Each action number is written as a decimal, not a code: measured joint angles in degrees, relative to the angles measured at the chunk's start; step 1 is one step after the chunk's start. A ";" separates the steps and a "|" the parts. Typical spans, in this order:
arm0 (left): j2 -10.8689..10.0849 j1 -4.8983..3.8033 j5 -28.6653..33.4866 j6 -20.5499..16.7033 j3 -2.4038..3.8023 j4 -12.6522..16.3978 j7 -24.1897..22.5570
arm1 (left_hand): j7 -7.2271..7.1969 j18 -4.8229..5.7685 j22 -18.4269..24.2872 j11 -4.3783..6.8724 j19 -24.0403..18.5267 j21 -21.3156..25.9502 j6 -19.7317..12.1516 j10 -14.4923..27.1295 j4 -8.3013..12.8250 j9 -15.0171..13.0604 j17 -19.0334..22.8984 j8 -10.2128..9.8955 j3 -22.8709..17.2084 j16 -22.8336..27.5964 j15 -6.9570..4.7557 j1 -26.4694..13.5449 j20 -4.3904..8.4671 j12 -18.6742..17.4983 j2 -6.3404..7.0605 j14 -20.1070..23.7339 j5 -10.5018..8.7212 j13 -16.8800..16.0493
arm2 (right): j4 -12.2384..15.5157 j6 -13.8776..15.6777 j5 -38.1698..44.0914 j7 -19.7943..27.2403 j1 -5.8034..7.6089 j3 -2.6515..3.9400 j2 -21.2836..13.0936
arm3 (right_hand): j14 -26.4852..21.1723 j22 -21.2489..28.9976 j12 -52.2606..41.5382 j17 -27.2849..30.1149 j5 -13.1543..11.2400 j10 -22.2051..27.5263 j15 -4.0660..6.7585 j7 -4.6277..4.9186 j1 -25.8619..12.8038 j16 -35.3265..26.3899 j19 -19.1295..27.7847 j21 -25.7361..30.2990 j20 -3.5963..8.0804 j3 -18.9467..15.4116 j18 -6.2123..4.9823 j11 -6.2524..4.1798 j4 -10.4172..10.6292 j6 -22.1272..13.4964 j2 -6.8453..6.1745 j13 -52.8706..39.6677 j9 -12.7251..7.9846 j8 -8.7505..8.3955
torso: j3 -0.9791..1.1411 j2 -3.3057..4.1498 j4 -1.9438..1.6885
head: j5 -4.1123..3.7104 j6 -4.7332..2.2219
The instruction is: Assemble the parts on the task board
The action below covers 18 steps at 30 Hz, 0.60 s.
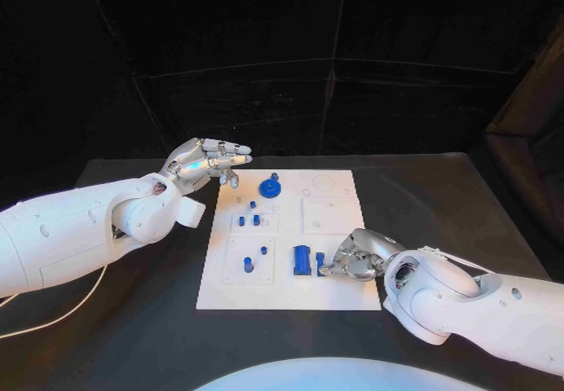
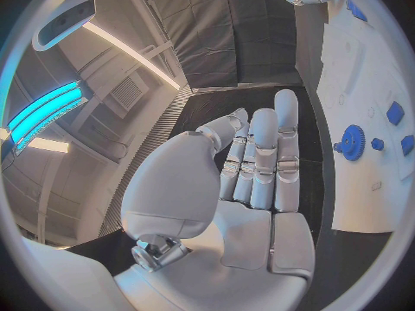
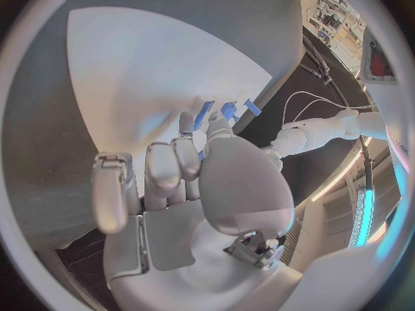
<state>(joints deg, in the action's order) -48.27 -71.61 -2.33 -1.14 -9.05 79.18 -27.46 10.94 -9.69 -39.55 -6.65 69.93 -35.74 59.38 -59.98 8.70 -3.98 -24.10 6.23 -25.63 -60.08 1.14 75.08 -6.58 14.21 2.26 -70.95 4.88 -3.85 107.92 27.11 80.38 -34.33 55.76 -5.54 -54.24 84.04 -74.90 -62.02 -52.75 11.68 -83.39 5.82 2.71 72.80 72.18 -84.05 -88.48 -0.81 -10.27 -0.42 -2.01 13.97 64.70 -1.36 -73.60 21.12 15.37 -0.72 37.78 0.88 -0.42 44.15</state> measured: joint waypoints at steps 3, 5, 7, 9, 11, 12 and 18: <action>-0.01 0.00 0.00 -0.02 0.00 0.00 -0.02 | 0.00 0.00 0.05 0.00 0.00 0.00 0.00 0.00 0.07 0.00 0.05 0.00 0.28 0.00 0.03 -0.19 0.00 0.00 0.19 0.03 0.00 0.00 | 0.32 0.70 -1.74 2.95 0.07 0.01 -1.22 | -0.25 0.00 4.01 2.98 -0.25 1.60 -0.87 0.93 0.52 -1.87 0.07 2.24 -0.26 -0.33 0.00 1.12 -0.11 -2.57 -0.48 2.27 -0.43 -1.47 | 0.00 -0.04 0.02 | -0.03 -0.14; -0.01 0.00 0.00 -0.06 -0.01 -0.03 -0.07 | 0.00 0.00 0.23 0.00 -0.31 0.38 0.00 0.00 -0.25 0.00 0.26 0.00 0.73 0.05 0.35 -0.71 -0.24 0.00 0.65 0.63 0.00 0.00 | 0.08 1.19 -4.52 6.84 0.65 0.02 -2.13 | -1.14 0.00 9.63 7.45 -0.67 3.95 -1.76 1.75 2.16 -4.74 -0.01 5.32 -0.86 -0.54 -1.45 1.84 -0.69 -4.63 -0.43 5.42 -0.82 -2.69 | -0.01 -0.10 0.04 | -0.14 -0.33; 0.00 0.00 0.00 -0.14 -0.01 -0.09 -0.14 | -0.14 0.00 0.80 0.00 -1.83 1.55 -0.14 0.43 -0.40 0.00 0.88 0.00 1.55 1.42 0.43 -1.58 -0.33 0.22 0.92 2.57 0.00 0.00 | -1.08 1.48 -8.22 11.24 1.71 0.12 -2.52 | -3.23 0.00 17.95 14.77 -0.88 7.56 -2.27 2.57 4.31 -9.75 1.38 10.21 -1.61 -0.26 -2.82 2.51 -1.64 -6.41 0.14 10.36 -1.20 -3.91 | -0.04 -0.16 0.04 | -0.33 -0.70; 0.07 0.01 0.12 -0.29 -0.01 -0.28 -0.24 | 0.00 0.00 1.96 -0.42 -4.30 3.65 -0.44 0.85 -0.51 0.00 2.28 0.00 2.28 4.34 0.64 -1.77 -0.60 0.36 1.11 5.56 0.00 0.04 | -3.71 1.65 -14.24 17.44 3.51 0.35 -2.57 | -6.72 3.90 29.49 24.63 -0.77 13.02 -2.94 3.48 7.35 -17.87 6.97 20.44 -2.23 0.31 -5.12 3.29 -2.98 -7.49 1.13 17.47 -1.57 -4.95 | -0.10 -0.27 0.06 | -0.49 -1.21; 0.25 0.01 0.40 -0.49 -0.02 -0.57 -0.38 | 0.17 0.02 4.13 -0.73 -8.25 7.28 -1.07 1.56 -0.72 0.08 5.13 0.00 2.95 10.24 1.20 -1.82 -1.15 0.20 1.06 9.28 0.00 0.19 | -6.58 1.69 -20.42 23.15 5.15 0.52 -2.38 | -3.98 12.73 35.41 11.98 -0.69 15.78 -3.70 4.32 9.84 -12.03 13.27 32.87 -2.94 0.66 -7.41 4.07 -3.94 -8.33 2.13 22.28 -1.97 -6.04 | -0.20 -0.43 0.07 | -0.69 -1.70; 0.44 0.02 0.63 -0.64 -0.03 -0.84 -0.48 | 0.21 0.03 5.50 -0.93 -10.45 9.45 -1.26 1.75 -0.80 0.12 6.91 0.00 3.03 14.03 1.74 -2.03 -1.54 -0.23 0.85 11.10 0.00 0.23 | -8.46 1.67 -24.51 26.72 6.05 0.55 -2.02 | -2.72 14.48 36.35 5.90 -0.69 16.31 -3.90 4.34 10.08 -8.35 14.35 35.21 -3.03 0.66 -7.64 4.17 -3.94 -8.35 2.37 23.12 -2.06 -6.17 | -0.25 -0.53 0.07 | -0.79 -1.98; 2.38 0.05 2.46 -1.56 -0.04 -4.12 -1.48 | 0.30 0.01 14.03 -1.86 -20.77 21.36 -1.76 1.22 -1.11 0.12 15.18 -0.24 3.34 32.80 5.16 -2.35 -5.02 -3.29 0.52 16.88 0.00 0.30 | -20.16 0.20 -44.34 42.43 9.01 1.12 2.63 | -6.08 25.63 44.95 -4.36 -0.69 19.99 -5.98 6.01 13.64 -3.91 21.24 50.02 -4.76 1.29 -8.51 6.25 -4.57 -9.38 3.17 32.02 -3.39 -8.14 | -0.71 -1.55 -0.07 | -1.12 -4.27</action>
<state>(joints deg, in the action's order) -45.88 -71.57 0.12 -2.70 -9.09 75.06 -28.95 11.24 -9.67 -25.53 -8.51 49.15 -14.38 57.61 -58.76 7.59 -3.86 -8.92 5.99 -22.29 -27.28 6.30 72.73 -11.60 10.92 2.78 -54.07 4.88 -3.55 87.76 27.31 36.04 8.11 64.77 -4.43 -51.61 77.97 -49.27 -17.07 -57.11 10.99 -63.40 -0.16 8.72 86.44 68.27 -62.81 -38.46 -5.57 -8.98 -8.93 4.24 9.40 55.32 1.81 -41.58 17.74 7.23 -1.43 36.22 0.81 -1.53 39.89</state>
